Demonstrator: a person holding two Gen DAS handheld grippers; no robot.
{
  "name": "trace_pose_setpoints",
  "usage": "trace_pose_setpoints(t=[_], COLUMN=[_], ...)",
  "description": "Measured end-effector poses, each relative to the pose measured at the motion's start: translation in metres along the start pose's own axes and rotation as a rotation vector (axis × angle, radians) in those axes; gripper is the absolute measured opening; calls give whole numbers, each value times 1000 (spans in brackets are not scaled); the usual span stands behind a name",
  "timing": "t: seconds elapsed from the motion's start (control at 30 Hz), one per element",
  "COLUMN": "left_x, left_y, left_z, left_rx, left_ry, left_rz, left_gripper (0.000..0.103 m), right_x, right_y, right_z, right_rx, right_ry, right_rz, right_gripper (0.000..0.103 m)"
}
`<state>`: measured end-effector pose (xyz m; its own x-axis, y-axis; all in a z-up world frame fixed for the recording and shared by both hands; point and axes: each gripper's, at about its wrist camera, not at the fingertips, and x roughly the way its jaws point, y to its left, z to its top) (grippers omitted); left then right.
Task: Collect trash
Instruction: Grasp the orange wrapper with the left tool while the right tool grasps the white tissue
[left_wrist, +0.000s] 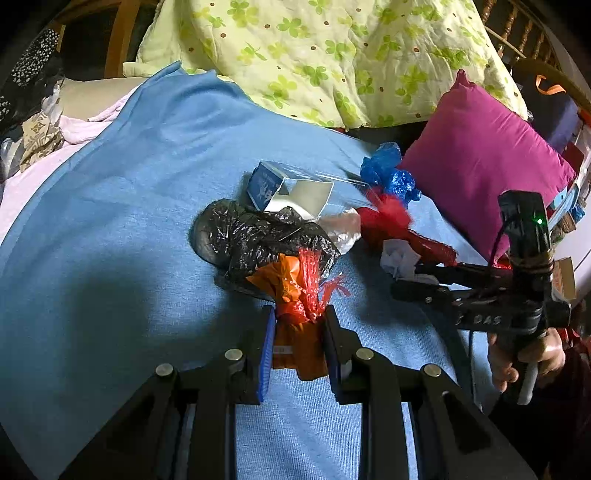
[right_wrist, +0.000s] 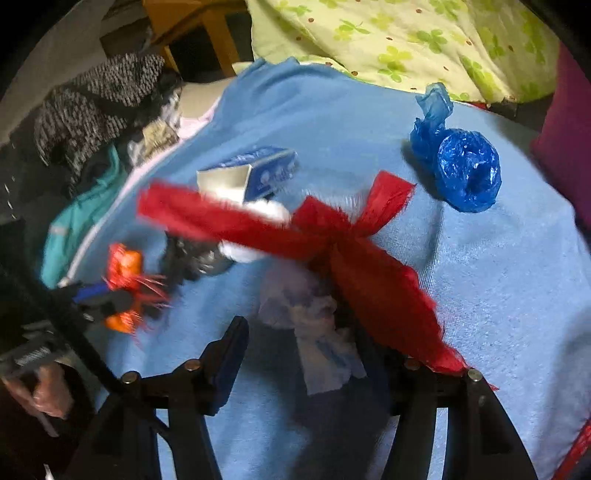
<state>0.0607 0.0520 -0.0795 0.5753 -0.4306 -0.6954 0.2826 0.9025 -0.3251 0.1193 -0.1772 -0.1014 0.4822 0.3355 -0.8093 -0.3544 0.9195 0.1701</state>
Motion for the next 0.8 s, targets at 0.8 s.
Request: trace_pose_setpoints(t=[0.8], left_x=[-38], left_y=[-30], left_z=[-26], left_rx=[52], left_ry=[-91], left_rz=[25], left_gripper=[26], right_x=[-86], right_y=[-14], right_z=[-59], right_rx=[176], right_ry=[-115], right_rz=[176], right_gripper=[28])
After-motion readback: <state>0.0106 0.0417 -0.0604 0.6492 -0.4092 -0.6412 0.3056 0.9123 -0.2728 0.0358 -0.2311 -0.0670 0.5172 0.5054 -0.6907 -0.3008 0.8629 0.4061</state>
